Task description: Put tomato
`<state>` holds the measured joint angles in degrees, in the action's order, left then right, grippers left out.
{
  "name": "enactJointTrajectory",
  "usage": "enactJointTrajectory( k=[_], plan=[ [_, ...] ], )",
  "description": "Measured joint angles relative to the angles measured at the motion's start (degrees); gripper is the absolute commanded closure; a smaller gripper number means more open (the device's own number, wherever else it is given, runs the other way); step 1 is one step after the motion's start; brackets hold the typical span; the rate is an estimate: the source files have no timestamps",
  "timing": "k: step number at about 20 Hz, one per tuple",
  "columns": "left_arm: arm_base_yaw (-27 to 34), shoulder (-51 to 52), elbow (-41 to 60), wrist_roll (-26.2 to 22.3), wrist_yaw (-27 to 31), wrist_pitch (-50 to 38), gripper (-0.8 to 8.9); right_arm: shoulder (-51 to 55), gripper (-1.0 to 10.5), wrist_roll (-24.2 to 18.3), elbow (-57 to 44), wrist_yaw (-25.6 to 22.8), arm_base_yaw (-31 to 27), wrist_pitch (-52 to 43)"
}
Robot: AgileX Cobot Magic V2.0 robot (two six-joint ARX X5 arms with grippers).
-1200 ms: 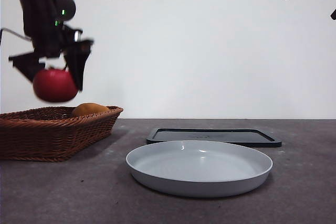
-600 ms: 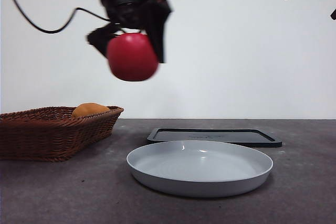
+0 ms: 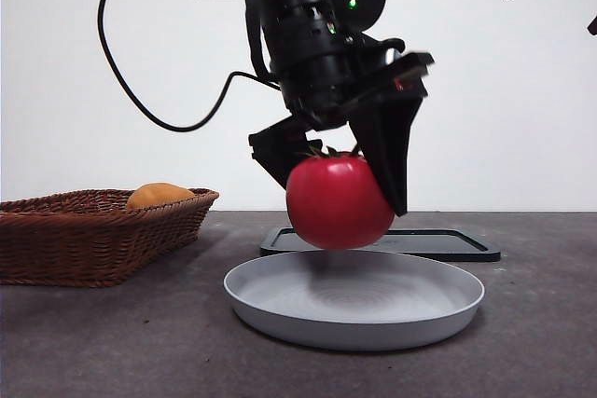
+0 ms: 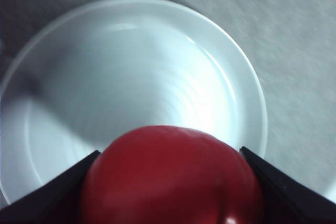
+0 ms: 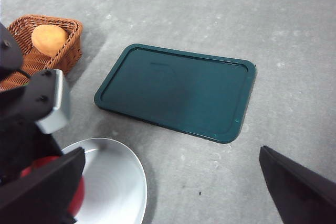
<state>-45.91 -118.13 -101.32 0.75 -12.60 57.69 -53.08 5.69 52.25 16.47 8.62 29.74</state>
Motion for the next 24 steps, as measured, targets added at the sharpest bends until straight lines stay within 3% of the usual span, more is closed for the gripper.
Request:
enactJointTrajectory(
  k=[14,18,21,22,24],
  plan=[
    [0.0,-5.7,0.0,0.4,0.4,-1.5,6.47,0.0,2.8,0.0,0.0,0.0,0.0,0.0],
    [-0.2,-5.7,0.0,0.7,0.4,-1.9,4.38,0.0,2.8,0.0,0.0,0.0,0.0,0.0],
    [-0.2,-5.7,0.0,0.8,0.4,-1.9,1.43,0.0,2.8,0.0,0.0,0.0,0.0,0.0],
    [-0.2,-5.7,0.0,0.5,0.4,-1.8,0.87,0.0,2.8,0.0,0.0,0.0,0.0,0.0],
    [0.0,-5.7,-1.0,0.2,0.4,0.5,0.81,0.0,2.8,0.0,0.0,0.0,0.0,0.0]
  ],
)
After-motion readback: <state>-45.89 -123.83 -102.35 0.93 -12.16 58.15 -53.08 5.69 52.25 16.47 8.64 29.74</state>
